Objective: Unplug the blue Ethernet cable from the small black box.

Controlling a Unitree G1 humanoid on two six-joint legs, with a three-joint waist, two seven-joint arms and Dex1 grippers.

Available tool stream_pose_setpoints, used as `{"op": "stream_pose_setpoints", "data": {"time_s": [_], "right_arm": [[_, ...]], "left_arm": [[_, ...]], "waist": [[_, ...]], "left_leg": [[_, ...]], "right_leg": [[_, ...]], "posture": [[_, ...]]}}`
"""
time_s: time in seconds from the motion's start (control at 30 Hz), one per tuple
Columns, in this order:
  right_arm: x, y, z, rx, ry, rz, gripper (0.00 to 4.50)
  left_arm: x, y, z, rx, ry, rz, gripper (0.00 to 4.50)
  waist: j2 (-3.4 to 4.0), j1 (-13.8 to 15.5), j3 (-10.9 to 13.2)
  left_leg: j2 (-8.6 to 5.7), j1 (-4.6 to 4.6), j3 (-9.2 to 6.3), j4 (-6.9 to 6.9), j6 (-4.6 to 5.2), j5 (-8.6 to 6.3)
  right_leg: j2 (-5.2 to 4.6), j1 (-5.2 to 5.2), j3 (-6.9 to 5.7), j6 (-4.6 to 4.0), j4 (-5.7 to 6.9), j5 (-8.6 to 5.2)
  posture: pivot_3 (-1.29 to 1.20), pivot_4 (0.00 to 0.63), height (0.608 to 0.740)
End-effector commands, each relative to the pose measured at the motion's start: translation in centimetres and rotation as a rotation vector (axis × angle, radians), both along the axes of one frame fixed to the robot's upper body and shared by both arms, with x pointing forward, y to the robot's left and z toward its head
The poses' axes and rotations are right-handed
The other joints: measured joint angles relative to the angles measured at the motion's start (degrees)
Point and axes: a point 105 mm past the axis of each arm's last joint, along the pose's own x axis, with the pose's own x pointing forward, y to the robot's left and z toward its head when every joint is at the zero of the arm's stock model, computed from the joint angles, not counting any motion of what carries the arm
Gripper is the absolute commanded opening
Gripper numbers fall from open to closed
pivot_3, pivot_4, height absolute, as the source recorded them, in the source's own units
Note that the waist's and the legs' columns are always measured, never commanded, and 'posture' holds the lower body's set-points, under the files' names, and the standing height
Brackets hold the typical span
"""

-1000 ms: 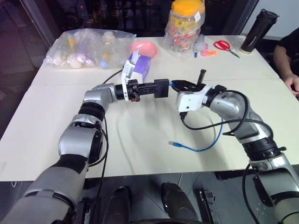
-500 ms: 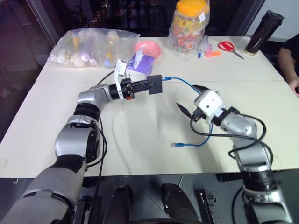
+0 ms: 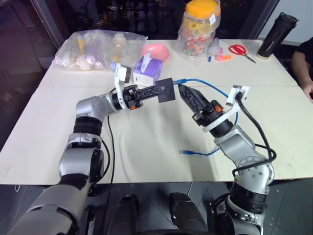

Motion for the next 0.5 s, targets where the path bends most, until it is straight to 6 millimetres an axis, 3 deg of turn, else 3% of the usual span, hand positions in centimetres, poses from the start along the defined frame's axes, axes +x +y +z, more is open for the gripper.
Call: {"op": "stream_pose_setpoints", "data": {"time_s": [0.03,0.2,0.23,0.33,0.5], "right_arm": [[0.07,0.31,0.63,0.010,-0.024,0.027,4.32],[0.49,0.56,0.73,0.012,-0.024,0.039,4.32],[0.56,0.63,0.78,0.013,-0.024,0.041,4.09],[0.74,0.83,1.02,0.017,-0.026,0.046,3.06],[0.75,1.16,1.20,0.015,-0.032,0.058,0.48]], "left_arm": [[-0.47,-0.39,1.12,-0.012,-0.042,-0.023,0.47],[-0.92,-0.68,1.01,-0.007,-0.039,-0.044,0.47],[-1.02,-0.73,0.99,-0.006,-0.040,-0.048,0.47],[-1.25,-0.84,0.74,0.008,-0.044,-0.053,0.47],[-1.28,-0.77,0.49,0.015,-0.038,-0.051,0.47]], "waist": [[0.00,0.0,0.0],[0.00,-0.1,0.0],[0.00,-0.1,0.0],[0.00,-0.1,0.0],[0.00,-0.1,0.0]], "left_leg": [[0.00,0.00,0.00,0.00,0.00,0.00],[0.00,0.00,0.01,-0.01,0.00,0.00],[0.00,0.00,0.02,-0.01,0.00,0.00],[0.00,-0.01,0.01,-0.01,0.00,0.00],[0.00,-0.02,0.02,-0.02,0.00,0.00]], "right_leg": [[0.00,0.00,0.00,0.00,0.00,0.00],[0.01,-0.01,0.01,0.00,-0.01,0.00],[0.01,-0.02,0.01,0.00,-0.01,0.00],[0.01,-0.02,0.01,0.00,-0.01,0.00],[0.01,-0.03,0.01,0.00,-0.03,0.00]], "posture": [[0.00,0.150,0.739],[0.00,0.150,0.739],[0.00,0.150,0.739],[0.00,0.150,0.739],[0.00,0.150,0.739]]}}
